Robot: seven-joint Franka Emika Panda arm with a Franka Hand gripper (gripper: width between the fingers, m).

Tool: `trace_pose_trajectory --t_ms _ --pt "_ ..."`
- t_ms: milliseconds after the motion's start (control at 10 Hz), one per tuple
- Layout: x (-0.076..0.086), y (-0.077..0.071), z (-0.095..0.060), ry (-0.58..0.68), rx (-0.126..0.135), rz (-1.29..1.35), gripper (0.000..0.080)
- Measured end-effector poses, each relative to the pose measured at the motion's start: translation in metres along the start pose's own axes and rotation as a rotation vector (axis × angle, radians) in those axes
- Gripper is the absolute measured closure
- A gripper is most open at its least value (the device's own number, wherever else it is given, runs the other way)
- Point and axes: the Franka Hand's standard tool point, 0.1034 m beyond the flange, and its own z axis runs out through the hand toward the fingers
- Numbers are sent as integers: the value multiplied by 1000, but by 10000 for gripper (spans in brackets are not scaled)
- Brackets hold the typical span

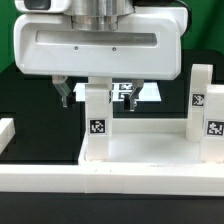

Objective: Assemble desk

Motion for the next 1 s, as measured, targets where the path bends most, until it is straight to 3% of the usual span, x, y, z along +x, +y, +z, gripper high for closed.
trace_pose_trajectory --t_ms 100,300,400,800,1000 --pt "0 1 0 0 0 -9 151" --pt "0 1 1 -1 0 -11 416" --pt "0 1 1 -1 -1 -10 513" --pt "-1 2 1 -3 5 55 512" --pt "0 4 -1 -15 18 339 512"
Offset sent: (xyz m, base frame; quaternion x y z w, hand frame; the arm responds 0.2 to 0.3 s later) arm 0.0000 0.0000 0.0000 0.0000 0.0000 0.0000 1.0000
